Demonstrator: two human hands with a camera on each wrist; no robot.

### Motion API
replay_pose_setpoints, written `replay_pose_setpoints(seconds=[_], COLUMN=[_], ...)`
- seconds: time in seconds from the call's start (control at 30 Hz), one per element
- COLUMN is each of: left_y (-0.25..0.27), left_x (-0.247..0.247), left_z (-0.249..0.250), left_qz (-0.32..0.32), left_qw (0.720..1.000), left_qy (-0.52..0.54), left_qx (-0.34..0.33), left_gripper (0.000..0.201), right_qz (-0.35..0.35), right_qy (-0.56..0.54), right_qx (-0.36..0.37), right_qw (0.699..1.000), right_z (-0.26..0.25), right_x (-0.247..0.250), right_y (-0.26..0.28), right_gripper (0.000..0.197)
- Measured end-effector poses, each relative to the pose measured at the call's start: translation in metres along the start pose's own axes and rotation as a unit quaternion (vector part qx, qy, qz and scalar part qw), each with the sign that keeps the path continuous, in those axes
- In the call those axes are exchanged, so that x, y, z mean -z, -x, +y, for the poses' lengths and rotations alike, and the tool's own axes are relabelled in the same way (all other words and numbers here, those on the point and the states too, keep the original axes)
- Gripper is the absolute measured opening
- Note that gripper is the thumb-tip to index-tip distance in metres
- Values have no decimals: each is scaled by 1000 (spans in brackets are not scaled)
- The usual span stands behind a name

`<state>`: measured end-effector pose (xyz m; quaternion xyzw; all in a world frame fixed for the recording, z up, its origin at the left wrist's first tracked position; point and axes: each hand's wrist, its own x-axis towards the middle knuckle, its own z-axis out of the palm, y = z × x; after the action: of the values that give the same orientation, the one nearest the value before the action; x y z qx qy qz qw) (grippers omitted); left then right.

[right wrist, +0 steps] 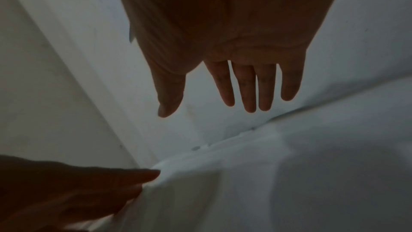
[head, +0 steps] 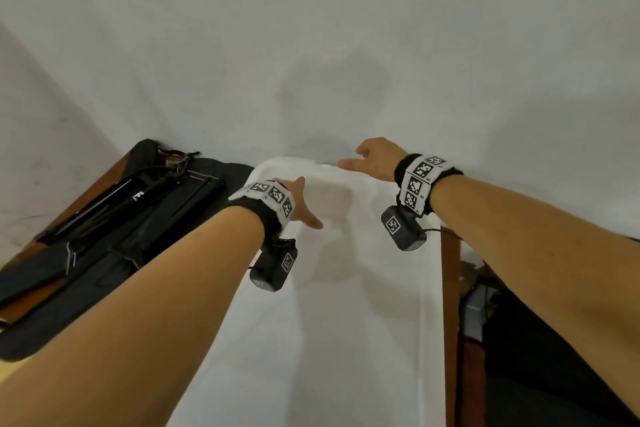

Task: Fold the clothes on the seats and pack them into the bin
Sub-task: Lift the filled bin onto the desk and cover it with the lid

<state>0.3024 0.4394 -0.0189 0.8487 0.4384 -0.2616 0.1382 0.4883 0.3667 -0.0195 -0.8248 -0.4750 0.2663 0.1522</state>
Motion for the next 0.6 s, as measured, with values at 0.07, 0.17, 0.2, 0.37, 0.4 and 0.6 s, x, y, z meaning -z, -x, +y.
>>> replay_pose_setpoints(seconds=[0.07, 0.17, 0.2, 0.37, 0.4, 0.6], left_y=[-12, -25, -27, -37, -39, -42], left_x=[-5, -10, -10, -4, -5, -7], left_z=[4, 9, 9, 7, 7, 8], left_qz=[-21, -37, -41, -58, -60, -62], left_qw=[999, 996, 996, 991, 991, 991], left_qy=[-33, -73, -80, -117, -122, -120], left_qx=[4, 21, 19, 4, 3, 8], left_gripper=[116, 129, 128, 117, 115, 118], right_qz=[-44, -105, -120, -145, -147, -118], right_qy=[36, 105, 124, 135, 134, 82], right_qx=[1, -6, -5, 5, 2, 7], right_qw=[998, 989, 985, 980, 980, 990], right_z=[4, 8, 9, 14, 15, 27], right_x=[2, 2, 1, -1, -1, 3], right_y=[-14, -32, -37, -56, -58, -66], right_gripper=[91, 95, 91, 80, 84, 82])
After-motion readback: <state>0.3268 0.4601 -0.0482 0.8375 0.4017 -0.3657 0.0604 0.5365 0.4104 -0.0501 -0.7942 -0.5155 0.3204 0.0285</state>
